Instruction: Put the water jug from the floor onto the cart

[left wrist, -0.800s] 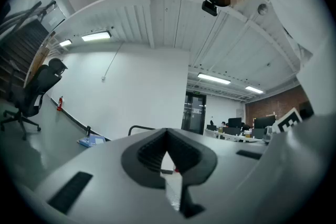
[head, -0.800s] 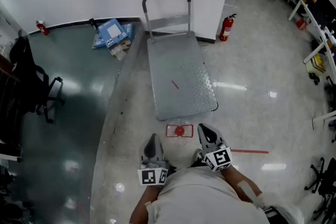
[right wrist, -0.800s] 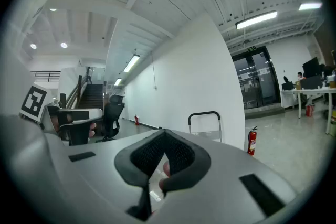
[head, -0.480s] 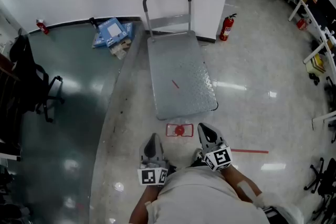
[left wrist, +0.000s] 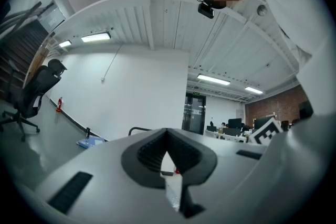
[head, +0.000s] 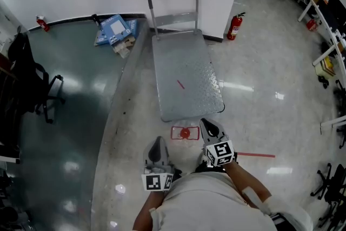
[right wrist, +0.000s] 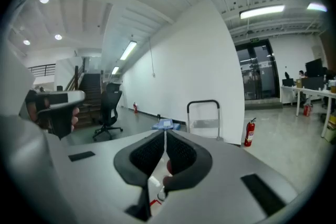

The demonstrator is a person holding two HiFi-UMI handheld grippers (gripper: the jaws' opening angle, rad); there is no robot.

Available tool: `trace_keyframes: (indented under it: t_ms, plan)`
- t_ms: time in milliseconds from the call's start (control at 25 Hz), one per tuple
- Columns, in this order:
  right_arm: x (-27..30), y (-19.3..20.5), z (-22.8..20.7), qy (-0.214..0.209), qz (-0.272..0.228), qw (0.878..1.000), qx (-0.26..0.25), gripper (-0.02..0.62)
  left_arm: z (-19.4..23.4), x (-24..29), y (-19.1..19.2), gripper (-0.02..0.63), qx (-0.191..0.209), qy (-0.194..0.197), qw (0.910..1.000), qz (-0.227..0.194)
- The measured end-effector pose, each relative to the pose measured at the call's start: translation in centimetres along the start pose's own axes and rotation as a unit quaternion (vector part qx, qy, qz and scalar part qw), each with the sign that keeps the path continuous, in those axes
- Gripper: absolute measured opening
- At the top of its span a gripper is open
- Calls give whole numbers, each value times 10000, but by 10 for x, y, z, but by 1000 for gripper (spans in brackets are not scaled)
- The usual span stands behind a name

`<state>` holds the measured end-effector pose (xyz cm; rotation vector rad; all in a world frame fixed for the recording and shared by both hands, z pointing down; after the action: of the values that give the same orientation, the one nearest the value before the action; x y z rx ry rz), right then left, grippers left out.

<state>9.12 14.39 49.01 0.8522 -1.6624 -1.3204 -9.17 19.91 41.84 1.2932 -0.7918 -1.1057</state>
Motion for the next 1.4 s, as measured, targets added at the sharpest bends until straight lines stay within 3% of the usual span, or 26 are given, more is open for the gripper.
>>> trace_keyframes:
  t_ms: [160, 280, 400, 600, 680, 840, 1120, 1400]
  plan:
    - [57, 44, -3, -100, 966, 9953, -42, 14, 6, 5, 1, 3, -4, 27, 10000, 20]
    - [97, 104, -5, -163, 1986, 9799, 103, 28, 10, 12, 4, 3, 0, 67, 10000, 56]
    - [107, 192, 5, -446, 3202, 9459, 278, 145, 10, 12, 13, 3, -137, 25, 9997, 187]
    - [104, 334, 15, -593, 4602, 8858, 56, 211, 21, 21, 42, 3, -328, -14, 9989, 323]
    - [101, 375, 19, -661, 4846, 8722, 37, 225, 30, 17, 58, 3, -361, -90, 9983, 438]
    - [96, 426, 24, -644, 5103, 8573, 204, 238, 48, 3, 92, 3, -432, -295, 9963, 684]
    - [104, 472, 14, -310, 5275, 8490, 69, 263, 65, -4, 126, 3, -500, -413, 9936, 929]
    - [111, 499, 18, -343, 5338, 8448, 167, 272, 72, 0, 141, 2, -655, -482, 9918, 990]
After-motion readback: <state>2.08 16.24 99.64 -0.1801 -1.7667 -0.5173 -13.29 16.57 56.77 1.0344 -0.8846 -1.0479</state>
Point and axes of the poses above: the fingertips, and each gripper's own axes: x forward along the fingers, z to its left, y out of its underside, the point moved 1 cm from there along -x, backward along the fingers, and after that the axes turned 4 degrees about -z, right-handed, at the moved point
